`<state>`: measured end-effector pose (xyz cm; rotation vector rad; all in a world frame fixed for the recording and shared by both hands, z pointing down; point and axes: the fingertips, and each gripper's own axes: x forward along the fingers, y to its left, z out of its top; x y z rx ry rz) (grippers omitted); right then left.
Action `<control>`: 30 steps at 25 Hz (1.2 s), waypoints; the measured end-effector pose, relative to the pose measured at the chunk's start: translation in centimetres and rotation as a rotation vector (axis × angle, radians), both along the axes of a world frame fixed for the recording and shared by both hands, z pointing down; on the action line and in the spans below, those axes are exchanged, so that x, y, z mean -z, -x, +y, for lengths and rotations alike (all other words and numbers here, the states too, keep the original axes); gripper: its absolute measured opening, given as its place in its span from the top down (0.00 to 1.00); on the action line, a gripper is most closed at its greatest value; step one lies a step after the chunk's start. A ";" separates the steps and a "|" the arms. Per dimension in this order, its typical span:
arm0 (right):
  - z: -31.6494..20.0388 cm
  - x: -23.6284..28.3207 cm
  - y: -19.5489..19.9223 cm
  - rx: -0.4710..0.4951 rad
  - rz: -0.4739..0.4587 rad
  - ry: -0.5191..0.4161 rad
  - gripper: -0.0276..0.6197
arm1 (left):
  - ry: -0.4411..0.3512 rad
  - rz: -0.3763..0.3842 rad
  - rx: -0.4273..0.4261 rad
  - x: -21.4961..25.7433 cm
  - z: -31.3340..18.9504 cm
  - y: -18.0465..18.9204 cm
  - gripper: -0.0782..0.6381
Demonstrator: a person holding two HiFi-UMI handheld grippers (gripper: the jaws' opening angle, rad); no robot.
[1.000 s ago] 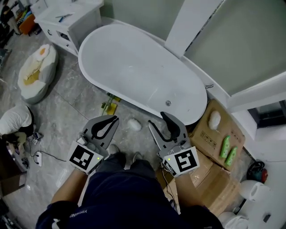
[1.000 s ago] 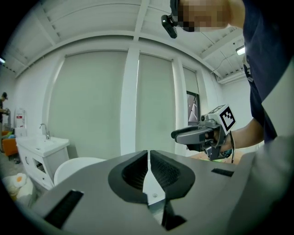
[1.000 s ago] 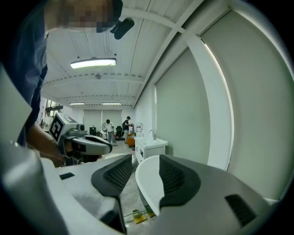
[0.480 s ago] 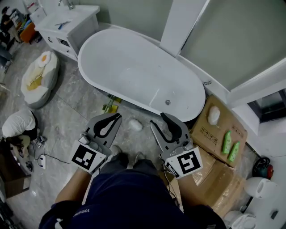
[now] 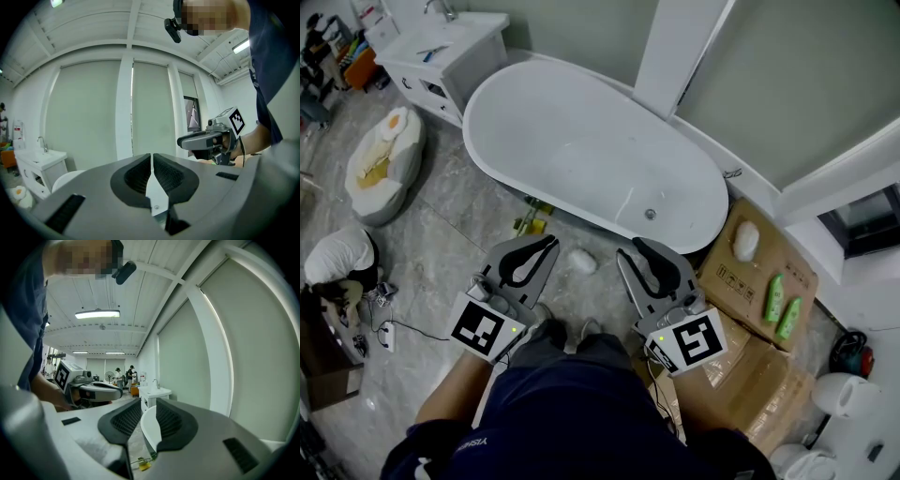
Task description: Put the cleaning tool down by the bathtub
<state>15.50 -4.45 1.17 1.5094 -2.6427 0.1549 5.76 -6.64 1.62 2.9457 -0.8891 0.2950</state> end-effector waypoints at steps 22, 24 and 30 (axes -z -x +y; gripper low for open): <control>1.9 0.6 -0.4 -0.015 -0.016 -0.020 0.94 | -0.008 0.013 -0.015 0.6 2.3 -1.0 0.83; 2.1 0.5 -0.4 -0.013 -0.016 -0.018 0.95 | -0.003 0.016 -0.015 0.4 2.6 -1.1 0.83; 2.4 0.1 0.0 -0.012 -0.004 -0.014 0.95 | 0.002 0.018 -0.019 0.2 3.0 -1.0 0.83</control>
